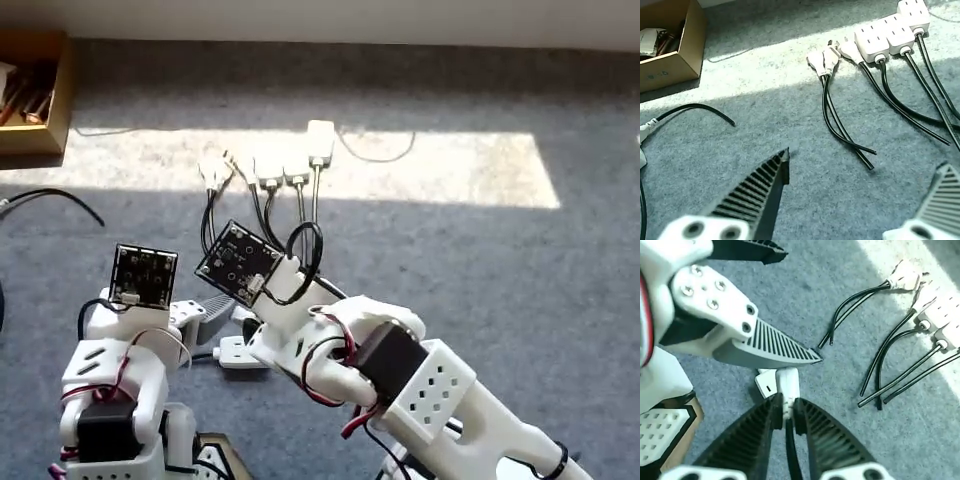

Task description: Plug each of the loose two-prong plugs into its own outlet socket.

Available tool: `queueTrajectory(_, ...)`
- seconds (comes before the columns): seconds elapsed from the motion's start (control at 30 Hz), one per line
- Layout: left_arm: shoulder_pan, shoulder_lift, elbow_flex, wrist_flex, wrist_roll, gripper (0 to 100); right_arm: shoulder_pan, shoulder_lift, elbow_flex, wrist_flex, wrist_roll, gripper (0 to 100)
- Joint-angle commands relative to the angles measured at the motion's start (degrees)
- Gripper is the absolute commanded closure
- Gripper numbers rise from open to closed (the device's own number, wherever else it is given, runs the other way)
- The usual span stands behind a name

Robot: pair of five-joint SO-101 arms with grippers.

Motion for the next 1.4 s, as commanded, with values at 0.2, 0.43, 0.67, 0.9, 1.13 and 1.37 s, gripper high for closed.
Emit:
queueTrajectory(0.2,-9.19,-0.04,-0.40,-7.03,0.09,58,-0.84,-0.66,-2.59,4.26,-0.62,99.2)
queueTrajectory(0.43,-11.38,5.41,-2.77,-7.82,3.34,58,-0.84,4.18,-5.49,12.70,-1.41,99.2)
queueTrajectory(0.67,-14.02,37.67,-20.70,-7.56,8.88,58,5.23,24.13,-18.86,17.36,-10.11,99.2)
queueTrajectory(0.9,-13.85,74.24,-46.73,1.14,10.37,58,7.34,37.93,-30.20,22.37,-17.41,99.2)
queueTrajectory(1.13,-15.78,100.97,-76.18,13.27,9.85,58,6.90,39.78,-39.60,31.08,-23.21,99.2)
queueTrajectory(1.37,-20.88,120.84,-106.68,25.41,8.18,58,5.05,40.40,-41.98,29.93,-31.65,99.2)
